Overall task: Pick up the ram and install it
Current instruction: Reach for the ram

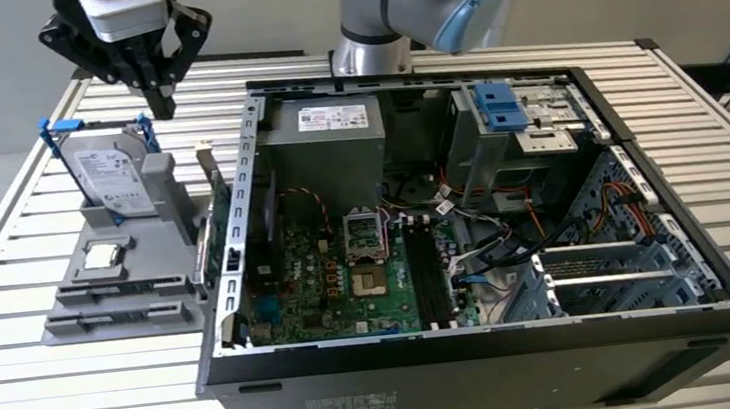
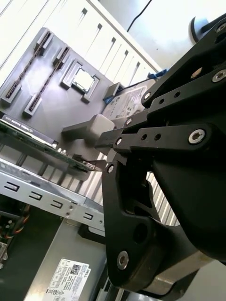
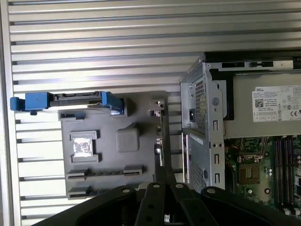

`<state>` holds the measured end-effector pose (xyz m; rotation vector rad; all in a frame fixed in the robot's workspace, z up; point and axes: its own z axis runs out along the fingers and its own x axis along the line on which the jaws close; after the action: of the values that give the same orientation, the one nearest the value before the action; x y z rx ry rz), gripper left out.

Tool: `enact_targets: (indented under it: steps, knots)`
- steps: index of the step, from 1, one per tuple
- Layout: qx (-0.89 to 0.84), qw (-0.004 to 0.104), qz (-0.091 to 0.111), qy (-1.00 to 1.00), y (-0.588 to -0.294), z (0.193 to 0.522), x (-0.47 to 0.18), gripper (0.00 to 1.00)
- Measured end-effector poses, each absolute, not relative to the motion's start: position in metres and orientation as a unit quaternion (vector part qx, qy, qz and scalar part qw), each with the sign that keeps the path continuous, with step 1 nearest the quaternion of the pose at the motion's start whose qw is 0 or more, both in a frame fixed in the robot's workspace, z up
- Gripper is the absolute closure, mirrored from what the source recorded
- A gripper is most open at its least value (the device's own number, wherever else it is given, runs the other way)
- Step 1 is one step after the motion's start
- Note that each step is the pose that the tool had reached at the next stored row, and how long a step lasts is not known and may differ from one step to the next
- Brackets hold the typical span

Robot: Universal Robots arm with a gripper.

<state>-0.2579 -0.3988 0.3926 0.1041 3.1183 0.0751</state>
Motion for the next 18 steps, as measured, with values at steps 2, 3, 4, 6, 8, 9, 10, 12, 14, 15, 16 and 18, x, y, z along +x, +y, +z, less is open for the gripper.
enact_targets:
  steps: [2,3,4,6,8,9,10,12,14,15,16,18]
  knots:
    - [0.033,0.010,0.024,0.999,-0.399,0.393,-0.261,1.00]
    - [0.033,0.010,0.024,0.999,-0.399,0.393,-0.262,1.00]
    - [0.033,0.010,0.024,0.999,-0.399,0.393,-0.264,1.00]
    - [0.033,0.010,0.024,0.999,-0.399,0.393,-0.267,1.00]
    - [0.033,0.010,0.024,0.999,-0.399,0.393,-0.270,1.00]
    - [0.033,0.010,0.024,0.999,-0.399,0.393,-0.272,1.00]
    - [0.033,0.010,0.024,0.999,-0.399,0.393,-0.273,1.00]
    - [0.033,0.010,0.024,0.999,-0.399,0.393,-0.276,1.00]
    - [0.033,0.010,0.024,0.999,-0.399,0.393,-0.279,1.00]
    - [0.033,0.010,0.024,0.999,-0.399,0.393,-0.281,1.00]
    - [0.033,0.010,0.024,0.999,-0.399,0.393,-0.283,1.00]
    - [0.033,0.010,0.024,0.999,-0.399,0.393,-0.286,1.00]
